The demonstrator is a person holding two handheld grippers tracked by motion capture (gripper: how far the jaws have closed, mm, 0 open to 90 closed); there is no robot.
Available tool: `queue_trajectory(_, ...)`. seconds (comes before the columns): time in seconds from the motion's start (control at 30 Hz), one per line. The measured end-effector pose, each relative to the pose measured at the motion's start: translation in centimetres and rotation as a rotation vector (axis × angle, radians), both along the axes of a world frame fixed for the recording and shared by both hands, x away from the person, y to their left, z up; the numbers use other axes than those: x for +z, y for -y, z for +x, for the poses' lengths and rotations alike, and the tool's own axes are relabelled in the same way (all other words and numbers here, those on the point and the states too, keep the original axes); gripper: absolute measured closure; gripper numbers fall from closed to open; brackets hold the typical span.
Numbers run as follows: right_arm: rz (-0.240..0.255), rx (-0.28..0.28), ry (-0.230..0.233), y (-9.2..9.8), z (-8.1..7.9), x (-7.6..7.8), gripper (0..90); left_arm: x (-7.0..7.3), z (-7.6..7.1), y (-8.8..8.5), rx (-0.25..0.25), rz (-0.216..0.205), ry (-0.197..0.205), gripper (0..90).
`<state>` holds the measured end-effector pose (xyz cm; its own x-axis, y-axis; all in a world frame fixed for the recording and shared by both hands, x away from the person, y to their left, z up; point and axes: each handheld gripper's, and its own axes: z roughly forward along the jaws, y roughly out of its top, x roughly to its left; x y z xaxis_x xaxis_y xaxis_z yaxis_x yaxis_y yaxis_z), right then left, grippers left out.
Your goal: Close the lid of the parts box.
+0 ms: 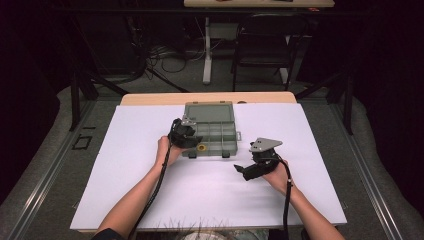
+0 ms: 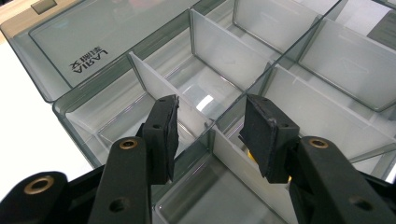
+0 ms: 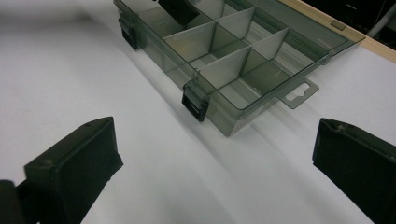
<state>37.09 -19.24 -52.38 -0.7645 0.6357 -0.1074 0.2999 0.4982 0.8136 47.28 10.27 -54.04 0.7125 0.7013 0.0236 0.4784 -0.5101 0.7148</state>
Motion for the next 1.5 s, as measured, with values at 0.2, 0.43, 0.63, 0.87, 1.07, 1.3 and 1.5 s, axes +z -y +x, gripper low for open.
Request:
queue_trajectory(0.2,0.003,-0.023,-0.014,0.2,1.1,0.3,0.0,0.0,0.0,0.0,0.0,0.004,0.003,55.8)
queue_trajectory(0.43,0.014,-0.042,-0.012,0.1,2.3,0.9,0.0,-0.1,-0.1,0.0,0.001,0.002,0.008,55.8)
queue_trajectory(0.63,0.0,-0.047,-0.022,-0.1,3.4,0.8,0.0,-0.1,-0.1,0.0,-0.001,0.003,0.009,55.9)
queue_trajectory(0.87,-0.009,-0.055,-0.01,-0.1,4.8,1.1,0.0,-0.1,-0.1,0.0,-0.001,0.003,0.009,55.9)
queue_trajectory(1.07,-0.013,-0.063,-0.002,-0.3,5.8,1.6,0.0,-0.1,-0.1,0.0,-0.001,0.003,0.009,55.9)
queue_trajectory(1.3,-0.024,-0.085,0.001,-0.3,7.1,1.9,0.0,-0.1,-0.1,0.0,-0.002,0.007,0.01,55.9)
queue_trajectory(1.5,-0.031,-0.096,0.0,-0.5,8.0,1.9,0.0,-0.1,-0.1,0.0,-0.002,0.007,0.01,56.0)
